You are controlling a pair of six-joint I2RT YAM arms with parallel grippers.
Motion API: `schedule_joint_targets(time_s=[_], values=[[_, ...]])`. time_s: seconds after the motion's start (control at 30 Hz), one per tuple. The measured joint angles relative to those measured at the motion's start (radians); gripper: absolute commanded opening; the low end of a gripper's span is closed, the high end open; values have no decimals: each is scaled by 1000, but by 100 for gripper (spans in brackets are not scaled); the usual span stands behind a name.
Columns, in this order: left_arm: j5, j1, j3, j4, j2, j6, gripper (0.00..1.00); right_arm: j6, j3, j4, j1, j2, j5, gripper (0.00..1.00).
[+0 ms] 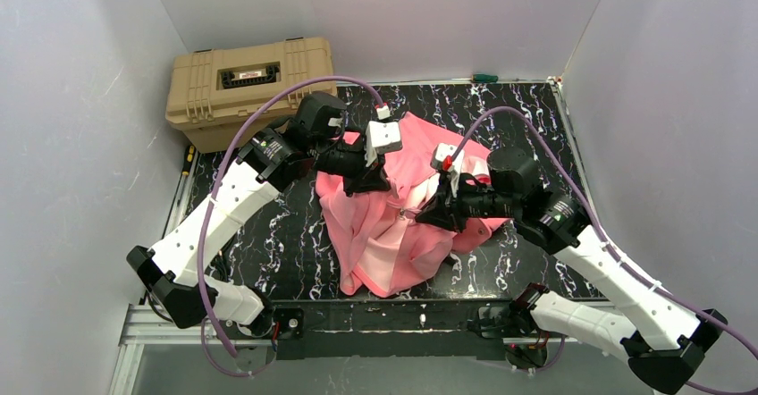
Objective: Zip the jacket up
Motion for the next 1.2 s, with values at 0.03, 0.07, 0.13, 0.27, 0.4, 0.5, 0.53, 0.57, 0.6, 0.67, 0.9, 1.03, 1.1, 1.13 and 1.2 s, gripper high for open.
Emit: schedule_joint_targets(time_s=[0.03, 0.07, 0.13, 0.27, 0.4, 0.5, 0.53, 0.57, 0.6, 0.67, 0.9, 1.03, 1.1, 1.13, 1.2], values=[[0, 0, -1, 0, 0, 0, 0, 2, -5, 8, 0, -5, 0, 1], [0, 0, -2, 1, 0, 0, 0, 3, -8, 14, 0, -10, 0, 1], [0, 0, -2, 1, 0, 1, 0, 4, -9, 23, 0, -16, 2, 1], [0, 0, -2, 1, 0, 1, 0, 3, -9, 32, 0, -21, 10, 1], [-12, -8, -2, 2, 0, 4, 0, 3, -9, 45, 0, -21, 26, 1], [-34, -22, -2, 1, 0, 13, 0, 1, -9, 48, 0, -21, 33, 1], [-43, -28, -2, 1, 0, 16, 0, 1, -9, 48, 0, -21, 34, 1], [-51, -32, -2, 0, 0, 19, 0, 0, -9, 48, 0, -21, 38, 1], [-63, -39, -2, -1, 0, 21, 0, 0, -9, 48, 0, -21, 39, 1], [-85, -50, -2, -2, 0, 24, 0, -1, -9, 48, 0, -21, 46, 1], [-163, -73, 33, -57, 26, 11, 0, -22, -2, 29, 0, -19, 87, 1], [-195, -77, 85, -97, 66, -42, 0, -22, -1, 16, 0, -19, 93, 1], [-206, -78, 90, -111, 73, -72, 0, -18, -2, 16, 0, -21, 95, 1], [-214, -78, 90, -122, 75, -88, 0, -14, -2, 17, 0, -24, 95, 1], [-227, -80, 107, -162, 84, -116, 0, -7, -4, 18, 0, -33, 98, 1]])
